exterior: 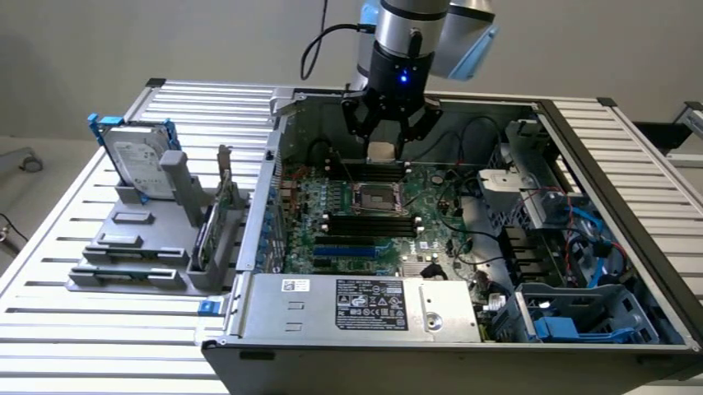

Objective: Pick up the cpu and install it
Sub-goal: 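Place the cpu into insertion slot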

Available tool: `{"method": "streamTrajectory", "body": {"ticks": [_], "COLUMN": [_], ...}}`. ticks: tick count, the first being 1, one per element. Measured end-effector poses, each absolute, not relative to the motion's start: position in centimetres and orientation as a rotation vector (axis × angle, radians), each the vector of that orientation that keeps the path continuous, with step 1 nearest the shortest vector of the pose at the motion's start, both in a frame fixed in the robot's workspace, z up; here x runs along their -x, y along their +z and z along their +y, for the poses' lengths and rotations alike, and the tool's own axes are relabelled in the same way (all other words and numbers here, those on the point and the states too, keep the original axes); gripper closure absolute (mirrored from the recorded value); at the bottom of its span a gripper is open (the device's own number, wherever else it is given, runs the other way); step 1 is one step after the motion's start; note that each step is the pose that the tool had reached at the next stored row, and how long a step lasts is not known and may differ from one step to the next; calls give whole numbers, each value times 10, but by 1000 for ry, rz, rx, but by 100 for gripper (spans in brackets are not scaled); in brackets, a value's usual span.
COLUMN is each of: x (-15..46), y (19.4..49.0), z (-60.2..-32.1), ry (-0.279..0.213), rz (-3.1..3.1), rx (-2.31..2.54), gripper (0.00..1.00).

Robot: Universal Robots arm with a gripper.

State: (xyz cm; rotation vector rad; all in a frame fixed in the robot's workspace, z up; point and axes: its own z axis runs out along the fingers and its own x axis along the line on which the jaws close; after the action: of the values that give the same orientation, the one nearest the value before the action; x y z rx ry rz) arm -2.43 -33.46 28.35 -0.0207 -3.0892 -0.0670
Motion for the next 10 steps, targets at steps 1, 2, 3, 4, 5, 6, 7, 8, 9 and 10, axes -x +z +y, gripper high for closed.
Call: {"method": "streamTrajectory", "body": {"ticks": [1, 2, 3, 4, 5, 6, 7, 8, 9, 10], "x": [24, 24, 24, 24, 24, 24, 24, 24, 24, 24], "y": [283, 283, 283, 283, 283, 284, 283, 283, 283, 283], "z": [-335, -335, -335, -335, -335, -335, -335, -335, -335, -335], "ry": [-67, -67, -67, -67, -67, -67, -67, -67, -67, -67], "rz": [-3089, -3089, -3089, -3089, -3089, -3089, -3089, -3089, -3089, -3089], "rx": [21, 21, 21, 21, 21, 21, 21, 21, 21, 21], "gripper": [45, 45, 45, 45, 45, 45, 45, 45, 45, 45]}}
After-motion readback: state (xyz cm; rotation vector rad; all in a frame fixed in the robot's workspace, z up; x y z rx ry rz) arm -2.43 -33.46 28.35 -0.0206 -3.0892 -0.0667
